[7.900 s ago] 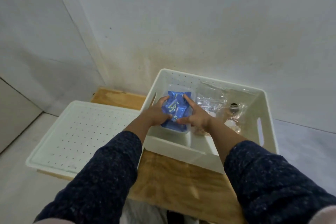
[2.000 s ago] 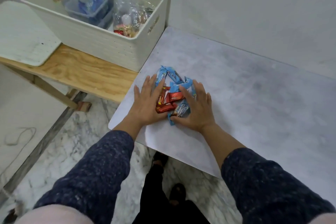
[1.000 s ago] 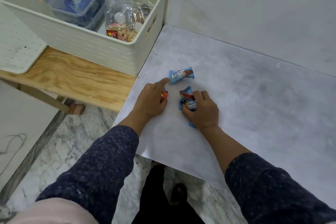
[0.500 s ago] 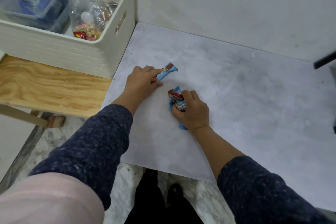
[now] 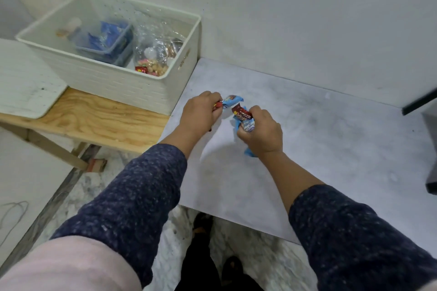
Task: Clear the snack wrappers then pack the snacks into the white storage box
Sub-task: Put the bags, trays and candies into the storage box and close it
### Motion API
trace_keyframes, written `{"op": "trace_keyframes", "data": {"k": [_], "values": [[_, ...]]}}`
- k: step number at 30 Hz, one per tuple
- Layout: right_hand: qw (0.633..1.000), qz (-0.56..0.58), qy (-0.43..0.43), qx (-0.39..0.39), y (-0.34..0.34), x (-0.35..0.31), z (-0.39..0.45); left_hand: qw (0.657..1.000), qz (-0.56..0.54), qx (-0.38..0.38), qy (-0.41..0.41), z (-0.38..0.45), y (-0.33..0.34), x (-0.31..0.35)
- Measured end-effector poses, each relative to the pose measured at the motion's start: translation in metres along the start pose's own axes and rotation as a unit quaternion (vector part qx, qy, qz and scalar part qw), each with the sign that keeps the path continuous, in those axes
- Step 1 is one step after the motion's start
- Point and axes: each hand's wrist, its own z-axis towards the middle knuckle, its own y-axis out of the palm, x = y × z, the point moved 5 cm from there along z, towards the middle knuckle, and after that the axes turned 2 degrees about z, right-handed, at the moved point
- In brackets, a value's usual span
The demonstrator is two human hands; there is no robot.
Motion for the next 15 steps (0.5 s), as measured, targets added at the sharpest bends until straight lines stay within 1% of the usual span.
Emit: {"op": "trace_keyframes", "data": {"k": [2,5,8,11,15], "values": [[1.0,-0.002,0.011,-0.018,-0.02,-0.015,0.012,1.0,-0.007,0.02,0.004,0.007,-0.03,0.008],[1.0,-0.001,-0.02,0.016,-0.051,-0.049,0.039,0.998,-0.02,0.065,0.008,0.024,-0.082,0.009],[0.998,0.017,-0.038,0.041,-0.069,-0.088,0.069,0.994,-0.012,0.108,-0.003,0.043,-0.129,-0.007],[0.997,0.033,-0.056,0.051,-0.068,-0.131,0.097,0.994,0.005,0.108,-0.028,0.063,-0.16,-0.041],[0.996,0.036,-0.073,0.028,-0.041,-0.186,0.136,0.992,0.021,0.094,-0.077,0.089,-0.183,-0.103]]}}
